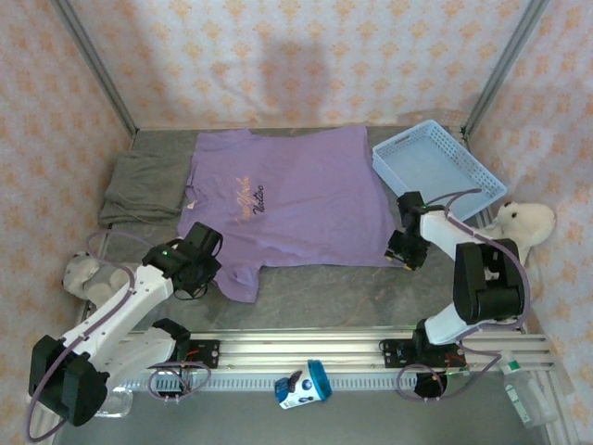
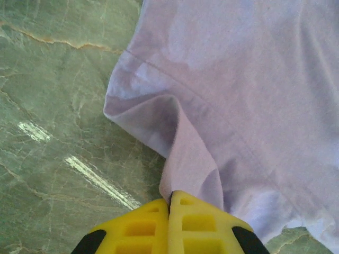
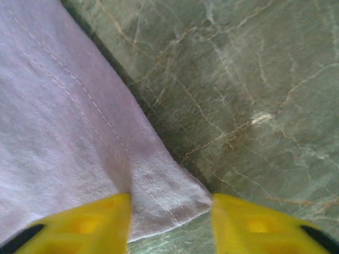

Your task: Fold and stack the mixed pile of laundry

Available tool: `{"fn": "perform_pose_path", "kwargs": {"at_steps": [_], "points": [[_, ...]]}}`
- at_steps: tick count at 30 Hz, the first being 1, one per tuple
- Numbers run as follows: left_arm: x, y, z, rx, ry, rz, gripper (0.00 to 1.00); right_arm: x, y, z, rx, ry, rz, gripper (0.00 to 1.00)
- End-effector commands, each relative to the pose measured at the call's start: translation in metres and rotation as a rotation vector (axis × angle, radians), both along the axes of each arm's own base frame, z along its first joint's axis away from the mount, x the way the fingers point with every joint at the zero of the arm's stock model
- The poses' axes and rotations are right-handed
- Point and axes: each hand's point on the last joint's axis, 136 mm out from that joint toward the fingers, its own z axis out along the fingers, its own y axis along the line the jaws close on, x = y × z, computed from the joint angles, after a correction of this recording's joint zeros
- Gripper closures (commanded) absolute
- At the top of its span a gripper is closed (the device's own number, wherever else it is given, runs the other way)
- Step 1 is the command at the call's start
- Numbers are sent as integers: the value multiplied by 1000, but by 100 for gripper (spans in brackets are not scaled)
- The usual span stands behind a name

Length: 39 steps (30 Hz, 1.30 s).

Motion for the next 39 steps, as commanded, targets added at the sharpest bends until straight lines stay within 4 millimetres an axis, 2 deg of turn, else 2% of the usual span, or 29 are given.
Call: {"fn": "perform_pose_path", "kwargs": {"at_steps": [1,2,3,7,11,13,17,27,29,30,32,33,34,35,36,37,39], "points": [[3,13,10,59,-26,39,100,1,-3,-6,-20,6,-16,87],[4,15,13,61,-41,50,100,0,-4,-4,-21,2,-17,97],[5,17,16,65,-57,60,100,0,-3,0,-20,-5,-14,100],[14,30,45,116,-151,86,100,8,-2,29,-7,-75,-16,100],[36,37,80,176,-198,62,100,25,0,59,-3,-127,-2,100],[51,40,94,206,-209,53,100,36,4,67,14,-141,6,100],[85,46,118,249,-251,52,100,59,8,71,24,-145,11,100],[182,57,132,314,-201,-3,100,131,13,75,23,-177,-23,100],[204,59,128,327,-176,-20,100,149,14,73,19,-190,-33,100],[214,59,126,322,-169,-30,100,158,14,74,21,-200,-36,98],[238,54,116,286,-137,-82,100,175,17,76,27,-220,-36,79],[246,51,111,268,-111,-97,94,182,18,80,31,-237,-35,76],[252,49,108,255,-76,-114,81,188,18,85,34,-264,-38,72],[256,47,104,252,-42,-132,62,194,18,93,32,-298,-39,65],[257,45,103,244,-30,-146,51,197,17,99,30,-318,-36,59],[258,41,104,230,-35,-159,47,199,17,108,28,-345,-24,56],[256,35,98,212,-36,-177,45,199,20,119,34,-375,5,55]]}}
